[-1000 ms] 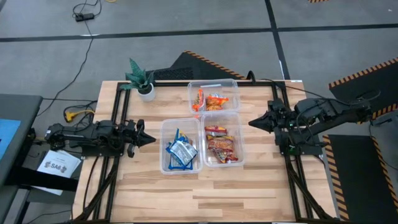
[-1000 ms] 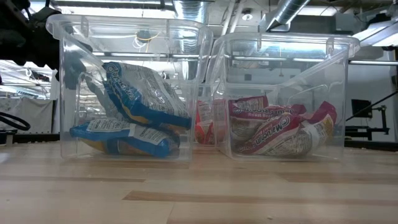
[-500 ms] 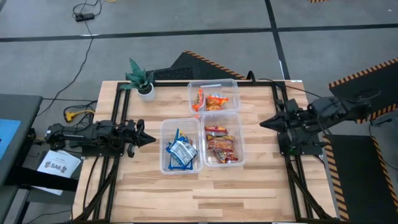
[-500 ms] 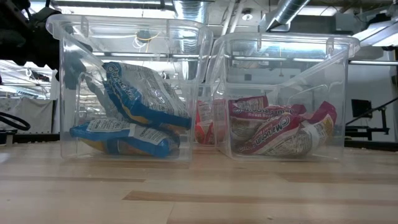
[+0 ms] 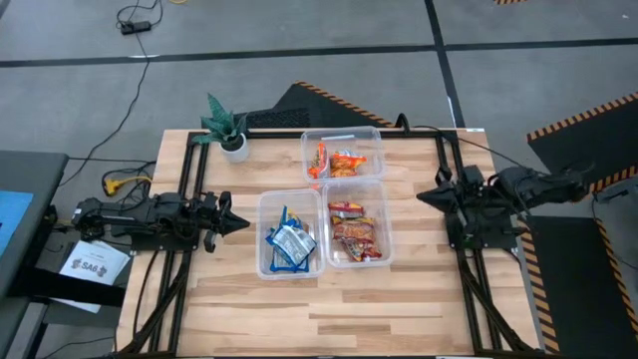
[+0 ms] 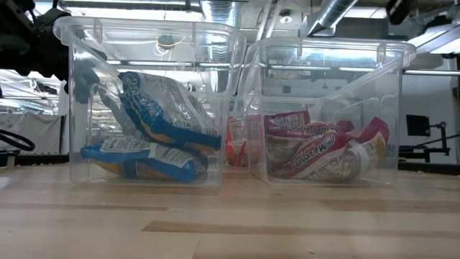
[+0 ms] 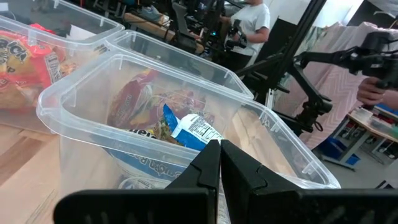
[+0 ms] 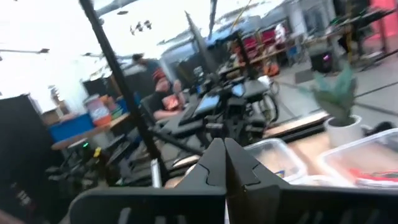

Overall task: Sort Maruchan noodles
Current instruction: Return to Home Position

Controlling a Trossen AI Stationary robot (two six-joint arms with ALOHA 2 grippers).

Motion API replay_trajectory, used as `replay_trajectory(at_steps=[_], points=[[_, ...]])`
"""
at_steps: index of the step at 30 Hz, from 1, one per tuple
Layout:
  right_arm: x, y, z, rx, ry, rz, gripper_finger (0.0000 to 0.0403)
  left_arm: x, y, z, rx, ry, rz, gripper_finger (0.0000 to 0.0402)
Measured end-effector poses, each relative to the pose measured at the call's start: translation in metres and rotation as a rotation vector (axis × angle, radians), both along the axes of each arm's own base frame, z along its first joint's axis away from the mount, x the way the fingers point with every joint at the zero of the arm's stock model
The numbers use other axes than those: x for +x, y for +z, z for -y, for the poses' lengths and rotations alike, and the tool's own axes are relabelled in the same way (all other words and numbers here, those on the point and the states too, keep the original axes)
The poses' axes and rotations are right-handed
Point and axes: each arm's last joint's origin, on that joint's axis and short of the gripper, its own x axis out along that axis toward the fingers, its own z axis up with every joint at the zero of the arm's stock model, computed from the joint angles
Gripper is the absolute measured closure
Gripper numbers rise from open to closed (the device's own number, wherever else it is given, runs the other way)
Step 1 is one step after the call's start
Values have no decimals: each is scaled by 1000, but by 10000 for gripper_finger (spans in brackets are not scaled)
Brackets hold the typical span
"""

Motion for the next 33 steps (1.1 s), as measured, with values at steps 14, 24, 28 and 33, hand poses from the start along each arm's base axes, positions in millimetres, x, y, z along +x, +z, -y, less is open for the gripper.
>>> replay_trajectory(at_steps=[14, 24, 28, 33], points=[[-24, -22, 20, 5, -140, 212, 396, 0, 0, 0, 0, 0, 0, 401], [-10, -35, 27, -19, -201, 198, 396, 0, 0, 0, 0, 0, 0, 401], [-11, -32, 29, -101, -205, 225, 396, 0, 0, 0, 0, 0, 0, 401], [-11, -33, 29, -157, -197, 207, 396, 0, 0, 0, 0, -1, 0, 401]])
